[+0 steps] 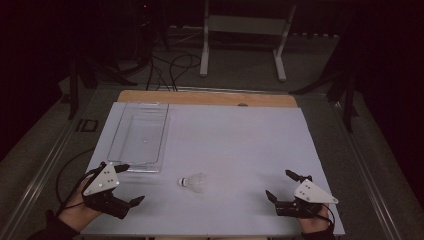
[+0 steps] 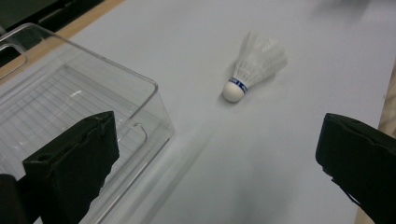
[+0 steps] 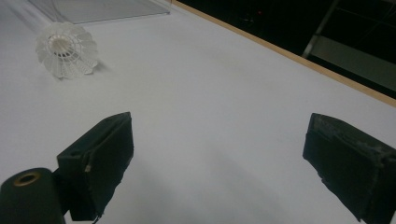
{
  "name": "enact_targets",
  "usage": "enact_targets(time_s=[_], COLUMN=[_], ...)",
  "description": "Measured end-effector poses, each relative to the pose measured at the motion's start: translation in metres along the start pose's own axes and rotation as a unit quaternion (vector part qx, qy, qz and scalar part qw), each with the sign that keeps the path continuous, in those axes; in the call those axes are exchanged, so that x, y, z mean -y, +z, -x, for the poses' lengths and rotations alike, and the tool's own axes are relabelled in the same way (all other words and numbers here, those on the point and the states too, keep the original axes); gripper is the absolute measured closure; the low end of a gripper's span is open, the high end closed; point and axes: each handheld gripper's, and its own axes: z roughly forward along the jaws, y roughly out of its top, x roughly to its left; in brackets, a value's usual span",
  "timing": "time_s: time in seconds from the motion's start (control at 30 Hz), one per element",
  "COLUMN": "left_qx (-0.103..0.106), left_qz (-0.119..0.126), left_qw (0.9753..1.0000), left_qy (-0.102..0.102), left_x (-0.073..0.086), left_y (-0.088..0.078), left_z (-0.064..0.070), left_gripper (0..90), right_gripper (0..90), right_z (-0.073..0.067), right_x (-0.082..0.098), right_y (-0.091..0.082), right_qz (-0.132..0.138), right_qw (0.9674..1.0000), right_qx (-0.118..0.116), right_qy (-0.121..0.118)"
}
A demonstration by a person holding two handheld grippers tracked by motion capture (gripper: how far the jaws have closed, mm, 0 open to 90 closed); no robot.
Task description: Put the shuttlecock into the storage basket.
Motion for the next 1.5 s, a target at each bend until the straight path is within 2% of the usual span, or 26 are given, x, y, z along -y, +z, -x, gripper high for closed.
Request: enact_targets(time_s=[0.17,0.47,0.67,0.83,0.87,1.33,1.5], left_qx=[0.016,0.037,0.057,0.069,0.072,0.103,0.113], left_qz=[-0.023,-0.041,-0.066,-0.071,-0.081,-0.085,-0.092], left_qw=[0.9996,0.9983,0.9958,0.9945,0.9933,0.9890,0.9867], left_qy=[0.010,0.018,0.029,0.035,0.041,0.062,0.071], left_x=[-0.002,-0.006,-0.009,-0.012,-0.013,-0.022,-0.025], left_y=[0.005,0.010,0.013,0.015,0.016,0.021,0.024], left_z=[0.000,0.000,0.000,0.001,0.001,0.001,0.002], left_gripper=[0.1,0.1,0.1,0.1,0.1,0.1,0.1], right_gripper=[8.6,8.6,8.6,8.6,8.6,8.6,8.6], right_z=[0.000,0.000,0.000,0.000,0.000,0.000,0.000], right_x=[0.000,0.000,0.000,0.000,0.000,0.000,0.000], right_y=[0.000,0.000,0.001,0.000,0.000,0.001,0.000], right_qz=[0.000,-0.002,-0.004,-0.002,-0.002,-0.003,-0.003], right_qw=[1.0000,1.0000,1.0000,1.0000,1.0000,1.0000,1.0000], right_qx=[-0.001,-0.002,-0.003,-0.006,-0.005,-0.005,-0.004], right_qy=[0.001,0.001,0.001,0.003,0.003,0.002,0.003])
